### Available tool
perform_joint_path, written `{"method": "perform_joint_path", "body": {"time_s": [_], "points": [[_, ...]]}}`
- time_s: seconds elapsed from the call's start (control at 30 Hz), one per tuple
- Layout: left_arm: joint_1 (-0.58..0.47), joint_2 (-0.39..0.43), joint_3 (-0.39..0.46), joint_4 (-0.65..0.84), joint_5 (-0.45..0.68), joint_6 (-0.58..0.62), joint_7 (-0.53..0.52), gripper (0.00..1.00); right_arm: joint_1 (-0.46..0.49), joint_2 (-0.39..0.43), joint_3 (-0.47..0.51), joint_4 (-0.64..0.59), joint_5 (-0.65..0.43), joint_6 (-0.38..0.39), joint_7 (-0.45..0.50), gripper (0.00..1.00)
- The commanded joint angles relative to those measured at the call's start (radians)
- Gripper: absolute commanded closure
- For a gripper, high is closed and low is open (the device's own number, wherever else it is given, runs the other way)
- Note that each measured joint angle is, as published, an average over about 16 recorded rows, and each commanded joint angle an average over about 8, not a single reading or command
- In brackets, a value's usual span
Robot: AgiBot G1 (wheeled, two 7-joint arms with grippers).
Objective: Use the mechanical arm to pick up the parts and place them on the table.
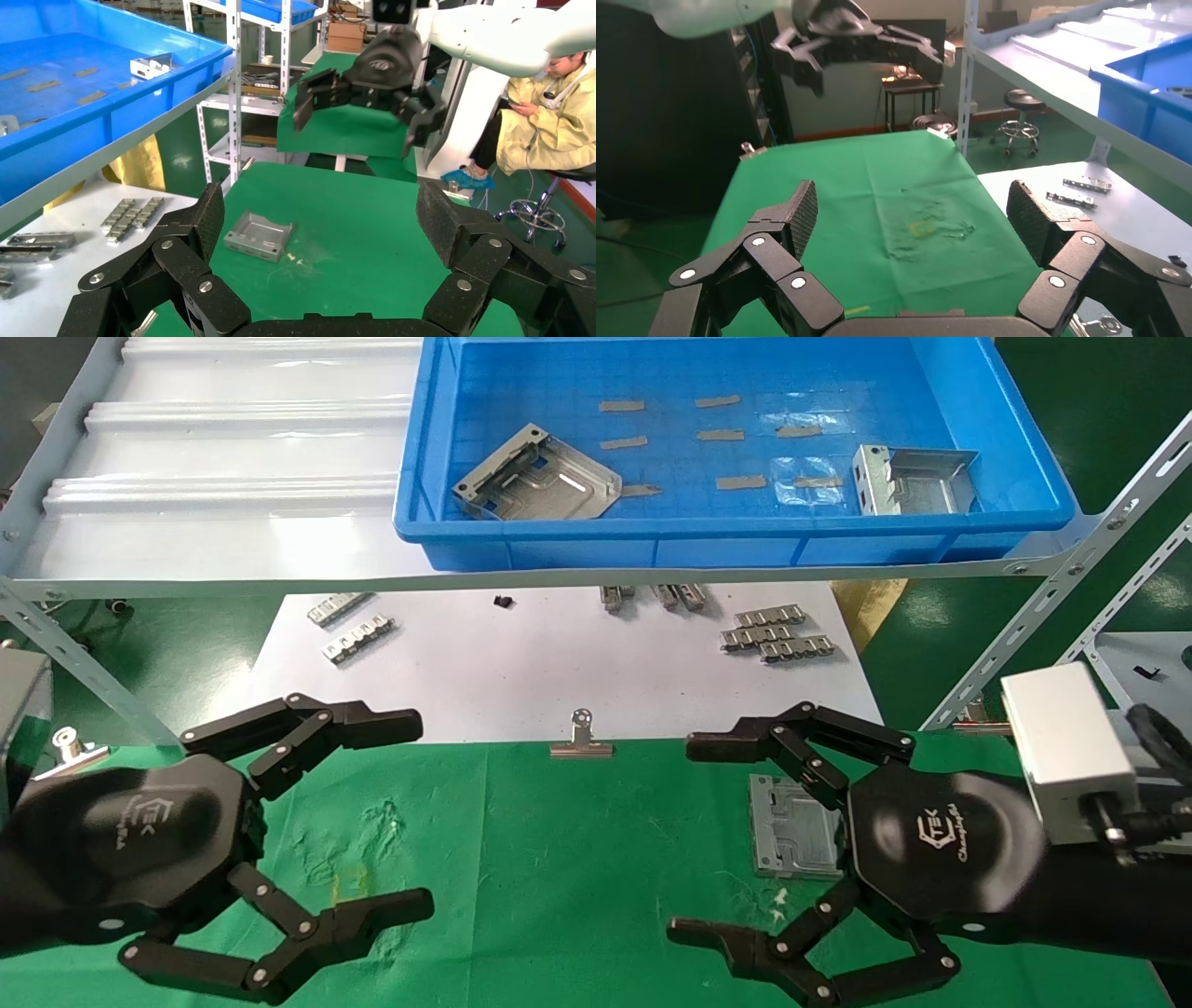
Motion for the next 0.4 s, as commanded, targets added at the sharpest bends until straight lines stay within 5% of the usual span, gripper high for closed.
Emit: {"method": "perform_joint_path", "body": {"time_s": [0.03,0.4], "points": [[0.0,0.0,0.0,0.0,0.0,0.0,0.0,0.0,-0.028,0.012,0.034,0.037,0.011,0.004,0.03,0.0],[0.0,0.0,0.0,0.0,0.0,0.0,0.0,0.0,-0.104,0.046,0.129,0.138,0.042,0.011,0.102,0.0]]}}
